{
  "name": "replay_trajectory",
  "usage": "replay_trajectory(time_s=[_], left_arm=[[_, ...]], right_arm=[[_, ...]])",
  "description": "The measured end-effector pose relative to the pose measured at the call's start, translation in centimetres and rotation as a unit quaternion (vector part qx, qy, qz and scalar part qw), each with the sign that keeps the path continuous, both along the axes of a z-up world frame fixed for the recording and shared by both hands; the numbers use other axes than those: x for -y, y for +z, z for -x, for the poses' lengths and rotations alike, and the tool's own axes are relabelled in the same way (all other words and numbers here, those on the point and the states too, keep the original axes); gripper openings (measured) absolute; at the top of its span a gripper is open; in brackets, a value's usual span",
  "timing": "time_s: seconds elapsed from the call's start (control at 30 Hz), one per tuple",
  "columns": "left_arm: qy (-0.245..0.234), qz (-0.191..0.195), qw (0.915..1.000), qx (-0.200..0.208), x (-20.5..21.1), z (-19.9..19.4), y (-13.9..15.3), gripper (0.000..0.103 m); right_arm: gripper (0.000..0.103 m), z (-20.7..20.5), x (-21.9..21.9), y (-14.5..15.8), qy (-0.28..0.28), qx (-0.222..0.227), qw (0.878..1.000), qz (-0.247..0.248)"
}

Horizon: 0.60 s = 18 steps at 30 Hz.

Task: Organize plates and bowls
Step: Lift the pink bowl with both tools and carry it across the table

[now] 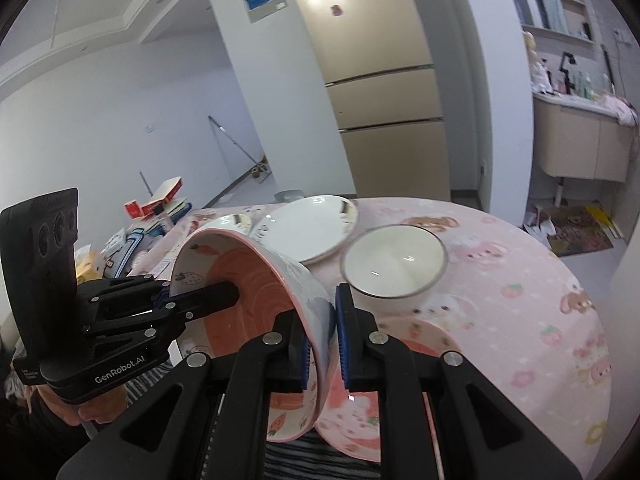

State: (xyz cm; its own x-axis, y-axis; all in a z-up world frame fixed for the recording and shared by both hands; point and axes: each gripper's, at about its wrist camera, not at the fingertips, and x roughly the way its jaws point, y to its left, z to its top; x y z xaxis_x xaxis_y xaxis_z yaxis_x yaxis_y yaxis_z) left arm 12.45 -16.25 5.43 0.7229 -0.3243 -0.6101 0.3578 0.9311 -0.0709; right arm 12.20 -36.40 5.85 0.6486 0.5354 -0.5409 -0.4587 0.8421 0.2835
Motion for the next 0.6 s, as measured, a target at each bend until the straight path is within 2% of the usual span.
replay_trajectory(time_s=[0.23,0.4,0.6], left_arm=[[-0.034,-0.036,0.9986,-0.019,3.9,-1.7,-1.9,0.008],[-0.045,-0.04,0.9974,-0.039,5.3,-3.0,-3.0,0.008],[-0.054,-0.045,0.9967,-0.042,5.8,-3.5,-3.8,0.008]], right_arm=[[0.013,-1.4,3.3,-1.9,-0.021,-0.024,0.999,-0.026],[0.013,-2.0,5.0,-3.6,-0.034,-0.041,0.998,-0.036],[0.012,-2.7,5.7,-4.6,-0.035,-0.051,0.997,-0.038]])
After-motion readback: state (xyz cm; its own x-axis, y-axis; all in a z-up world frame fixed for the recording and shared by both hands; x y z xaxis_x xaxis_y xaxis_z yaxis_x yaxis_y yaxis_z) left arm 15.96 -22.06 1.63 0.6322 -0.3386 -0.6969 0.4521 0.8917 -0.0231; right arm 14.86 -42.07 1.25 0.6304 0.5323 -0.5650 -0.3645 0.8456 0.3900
